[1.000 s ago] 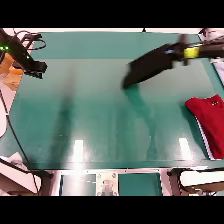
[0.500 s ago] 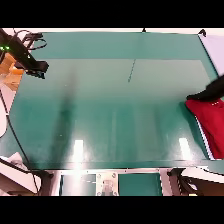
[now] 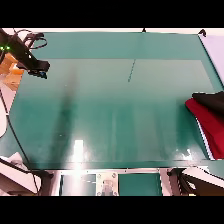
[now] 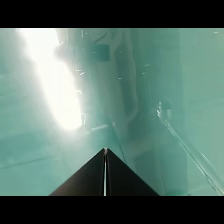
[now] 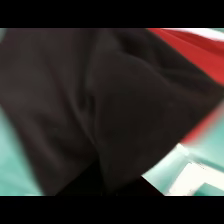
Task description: Fold the shirts.
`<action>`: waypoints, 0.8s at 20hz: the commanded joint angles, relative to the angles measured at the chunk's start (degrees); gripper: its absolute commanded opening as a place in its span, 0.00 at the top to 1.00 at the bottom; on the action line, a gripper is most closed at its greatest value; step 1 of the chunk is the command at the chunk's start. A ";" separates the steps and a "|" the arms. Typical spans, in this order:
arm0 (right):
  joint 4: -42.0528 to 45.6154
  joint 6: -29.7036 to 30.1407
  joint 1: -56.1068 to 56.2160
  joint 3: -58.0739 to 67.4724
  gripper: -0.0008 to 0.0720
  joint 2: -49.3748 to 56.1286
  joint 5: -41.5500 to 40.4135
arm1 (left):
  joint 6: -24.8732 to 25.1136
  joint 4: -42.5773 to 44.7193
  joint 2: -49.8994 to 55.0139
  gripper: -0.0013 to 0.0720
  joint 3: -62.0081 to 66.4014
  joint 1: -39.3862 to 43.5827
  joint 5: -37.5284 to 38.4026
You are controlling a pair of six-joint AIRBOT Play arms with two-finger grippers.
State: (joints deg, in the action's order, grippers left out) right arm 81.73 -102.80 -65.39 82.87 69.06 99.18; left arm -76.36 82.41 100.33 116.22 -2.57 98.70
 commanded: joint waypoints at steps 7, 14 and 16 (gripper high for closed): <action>6.54 -0.72 0.11 -14.67 0.15 0.66 -4.74 | 0.33 -0.44 -0.02 0.95 0.02 -0.02 0.55; -17.62 9.20 22.75 -10.05 0.97 -1.42 -19.61 | -2.86 -10.32 -6.73 0.96 -8.15 0.02 0.59; -17.42 11.17 32.74 -11.93 0.97 -3.45 -20.79 | -2.75 -11.28 -14.80 0.96 -18.43 0.02 -5.16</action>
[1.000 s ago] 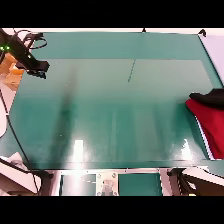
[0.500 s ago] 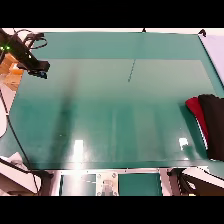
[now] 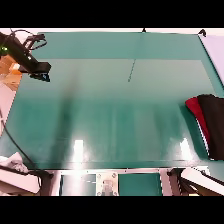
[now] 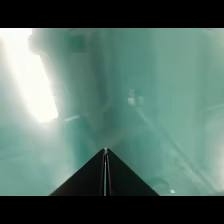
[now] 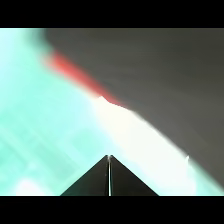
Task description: Fold the shirts.
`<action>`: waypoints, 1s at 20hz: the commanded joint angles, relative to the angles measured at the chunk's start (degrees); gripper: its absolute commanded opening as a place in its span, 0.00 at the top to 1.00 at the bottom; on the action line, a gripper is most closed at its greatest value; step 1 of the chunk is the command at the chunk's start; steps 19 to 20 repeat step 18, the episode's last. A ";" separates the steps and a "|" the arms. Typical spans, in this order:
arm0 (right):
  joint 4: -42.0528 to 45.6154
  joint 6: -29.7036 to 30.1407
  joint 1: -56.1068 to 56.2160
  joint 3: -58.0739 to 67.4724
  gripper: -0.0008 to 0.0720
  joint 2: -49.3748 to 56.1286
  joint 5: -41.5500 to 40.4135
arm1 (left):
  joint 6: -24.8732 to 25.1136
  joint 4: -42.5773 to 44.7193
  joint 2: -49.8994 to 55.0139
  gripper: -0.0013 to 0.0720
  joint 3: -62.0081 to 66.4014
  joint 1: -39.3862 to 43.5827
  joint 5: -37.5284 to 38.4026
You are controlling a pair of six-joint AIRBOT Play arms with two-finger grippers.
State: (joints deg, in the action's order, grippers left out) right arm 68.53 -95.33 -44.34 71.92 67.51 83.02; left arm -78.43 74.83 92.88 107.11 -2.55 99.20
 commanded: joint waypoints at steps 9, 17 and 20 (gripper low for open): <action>-3.48 1.07 54.84 -29.70 0.97 -14.64 -25.05 | -1.11 -3.65 -42.10 0.95 -55.87 0.00 -16.28; -3.56 1.09 63.21 -29.86 0.97 -14.56 -24.98 | -1.05 -3.28 -42.47 0.95 -56.81 0.00 -18.45; -3.56 1.09 63.21 -29.86 0.97 -14.56 -24.98 | -1.07 -3.28 -42.47 0.95 -56.81 0.00 -18.40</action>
